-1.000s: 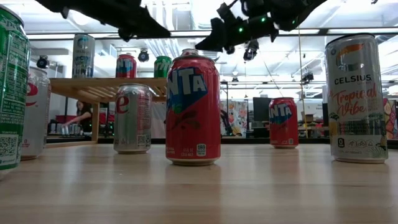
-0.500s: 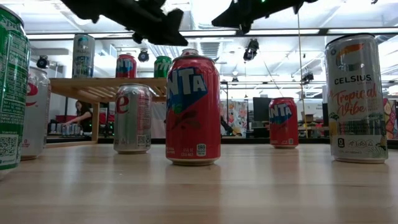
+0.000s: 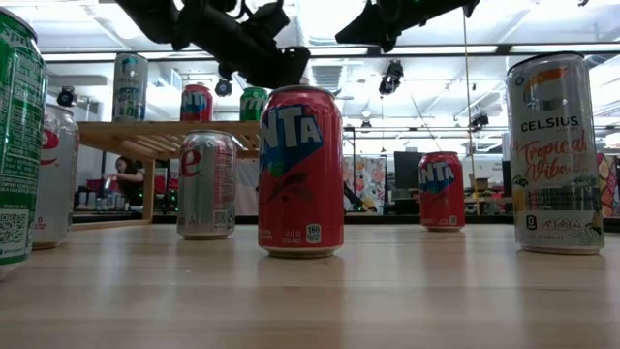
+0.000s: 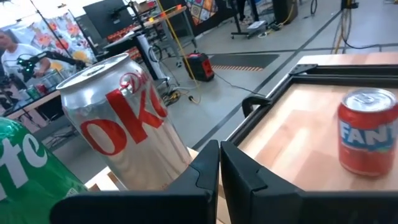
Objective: Place canned beverage on shelf
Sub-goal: Put the bottom red/silver soda can on the shelf
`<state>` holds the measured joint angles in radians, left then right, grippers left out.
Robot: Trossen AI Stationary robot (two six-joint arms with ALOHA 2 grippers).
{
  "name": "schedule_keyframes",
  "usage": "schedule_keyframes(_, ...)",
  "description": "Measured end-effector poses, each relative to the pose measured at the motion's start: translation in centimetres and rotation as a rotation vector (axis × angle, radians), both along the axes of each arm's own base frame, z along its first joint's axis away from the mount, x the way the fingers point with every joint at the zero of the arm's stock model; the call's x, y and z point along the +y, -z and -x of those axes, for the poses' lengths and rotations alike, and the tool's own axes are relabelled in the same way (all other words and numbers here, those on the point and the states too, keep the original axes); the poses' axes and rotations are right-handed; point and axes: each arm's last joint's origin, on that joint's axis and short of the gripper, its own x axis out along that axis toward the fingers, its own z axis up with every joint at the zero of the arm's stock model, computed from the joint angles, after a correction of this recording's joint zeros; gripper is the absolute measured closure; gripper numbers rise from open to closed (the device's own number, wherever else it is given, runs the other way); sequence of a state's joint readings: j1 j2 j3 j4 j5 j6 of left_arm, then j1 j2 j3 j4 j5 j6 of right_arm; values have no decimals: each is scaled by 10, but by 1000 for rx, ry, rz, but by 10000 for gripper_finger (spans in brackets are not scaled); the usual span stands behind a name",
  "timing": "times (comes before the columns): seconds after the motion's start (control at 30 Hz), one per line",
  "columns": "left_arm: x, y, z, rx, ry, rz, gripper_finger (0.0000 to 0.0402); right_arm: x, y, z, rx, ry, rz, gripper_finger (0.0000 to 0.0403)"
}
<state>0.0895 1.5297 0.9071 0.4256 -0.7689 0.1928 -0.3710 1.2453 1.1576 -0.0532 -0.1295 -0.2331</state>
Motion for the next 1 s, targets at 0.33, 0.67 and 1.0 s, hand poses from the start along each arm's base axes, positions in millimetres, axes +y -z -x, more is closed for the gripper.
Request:
schedule_keyframes(0.33,17,0,-6,-8,-49,-1,401,0,1,0,15,-1,2,376)
schedule_keyframes(0.67,29,0,-4,-6,-82,0,401,0,5,1,48,-3,-5,376)
schedule_keyframes(1.0,41,0,-1,1,-118,-5,401,0,5,1,55,-3,-9,376)
